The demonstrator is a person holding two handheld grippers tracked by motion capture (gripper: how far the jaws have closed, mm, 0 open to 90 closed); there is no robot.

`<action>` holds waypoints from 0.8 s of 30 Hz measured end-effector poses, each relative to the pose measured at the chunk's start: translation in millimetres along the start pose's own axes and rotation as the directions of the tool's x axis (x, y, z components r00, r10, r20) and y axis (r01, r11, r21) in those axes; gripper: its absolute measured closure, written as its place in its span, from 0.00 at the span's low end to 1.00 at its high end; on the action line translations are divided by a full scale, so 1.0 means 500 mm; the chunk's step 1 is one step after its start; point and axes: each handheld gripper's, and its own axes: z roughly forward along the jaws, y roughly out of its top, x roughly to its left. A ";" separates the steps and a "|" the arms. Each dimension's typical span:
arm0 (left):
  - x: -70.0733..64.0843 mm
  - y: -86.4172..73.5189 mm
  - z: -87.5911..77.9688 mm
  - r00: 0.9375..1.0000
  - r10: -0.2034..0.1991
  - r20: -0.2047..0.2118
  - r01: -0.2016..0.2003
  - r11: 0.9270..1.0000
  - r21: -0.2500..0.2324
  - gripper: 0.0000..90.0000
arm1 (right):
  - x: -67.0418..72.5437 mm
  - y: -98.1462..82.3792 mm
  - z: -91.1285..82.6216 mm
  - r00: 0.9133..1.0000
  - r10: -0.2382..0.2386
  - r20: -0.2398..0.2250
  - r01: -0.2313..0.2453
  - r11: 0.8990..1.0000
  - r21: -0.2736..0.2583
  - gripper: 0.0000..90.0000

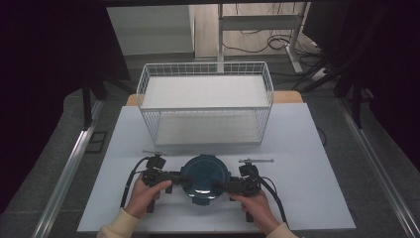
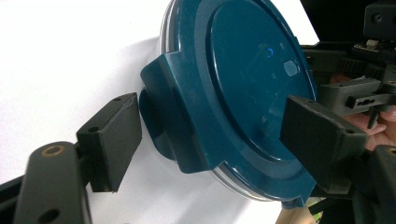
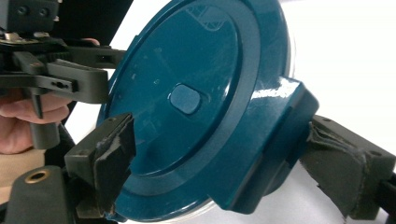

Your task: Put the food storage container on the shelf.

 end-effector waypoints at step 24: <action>-0.015 -0.018 -0.018 0.999 -0.047 0.010 0.048 0.999 -0.023 0.42 | -0.018 -0.005 -0.022 0.988 0.140 -0.063 -0.142 0.989 -0.040 0.41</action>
